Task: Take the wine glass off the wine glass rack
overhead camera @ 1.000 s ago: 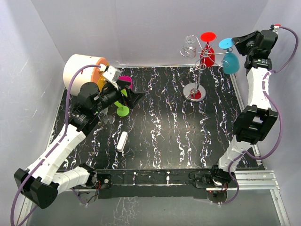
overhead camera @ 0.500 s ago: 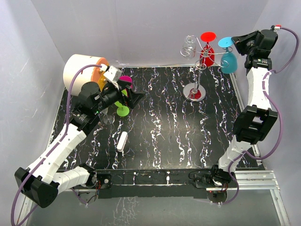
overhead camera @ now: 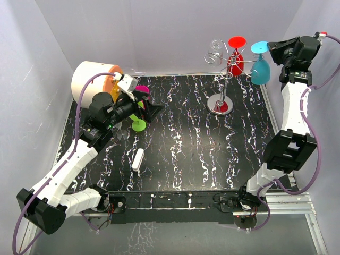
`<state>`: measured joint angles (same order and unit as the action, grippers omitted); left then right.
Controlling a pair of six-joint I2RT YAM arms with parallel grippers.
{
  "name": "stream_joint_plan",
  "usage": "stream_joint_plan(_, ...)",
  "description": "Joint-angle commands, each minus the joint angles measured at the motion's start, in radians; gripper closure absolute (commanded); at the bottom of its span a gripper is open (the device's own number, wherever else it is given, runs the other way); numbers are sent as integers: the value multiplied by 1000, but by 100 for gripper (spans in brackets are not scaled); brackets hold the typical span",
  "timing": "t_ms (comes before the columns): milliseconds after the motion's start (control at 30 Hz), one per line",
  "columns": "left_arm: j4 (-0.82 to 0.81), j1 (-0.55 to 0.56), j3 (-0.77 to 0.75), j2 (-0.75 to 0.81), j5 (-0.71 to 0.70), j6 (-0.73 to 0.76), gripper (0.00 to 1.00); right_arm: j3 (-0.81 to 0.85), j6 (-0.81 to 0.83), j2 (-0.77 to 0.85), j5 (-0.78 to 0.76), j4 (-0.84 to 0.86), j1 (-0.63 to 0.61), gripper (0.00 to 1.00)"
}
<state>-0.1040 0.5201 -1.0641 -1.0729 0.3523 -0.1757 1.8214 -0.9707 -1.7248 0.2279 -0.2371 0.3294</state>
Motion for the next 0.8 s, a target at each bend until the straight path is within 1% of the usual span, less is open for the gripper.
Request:
stream_joint_plan(0, -28, 4, -4, 2, 15, 5, 1, -18, 11, 75, -7, 73, 17, 100)
stream_joint_plan(300, -28, 4, -5, -7, 21, 1, 1, -42, -5, 47, 128, 150, 6, 100)
stream_joint_plan(433, -28, 4, -5, -9, 20, 2, 1, -42, -37, 25, 139, 180, -14, 100)
stream_joint_plan(633, -26, 4, -5, -9, 17, 5, 1, 3, -64, -10, 134, 190, -39, 100)
stream_joint_plan(767, -25, 4, -6, -10, 17, 5, 1, 13, -94, -56, 129, 210, -46, 100)
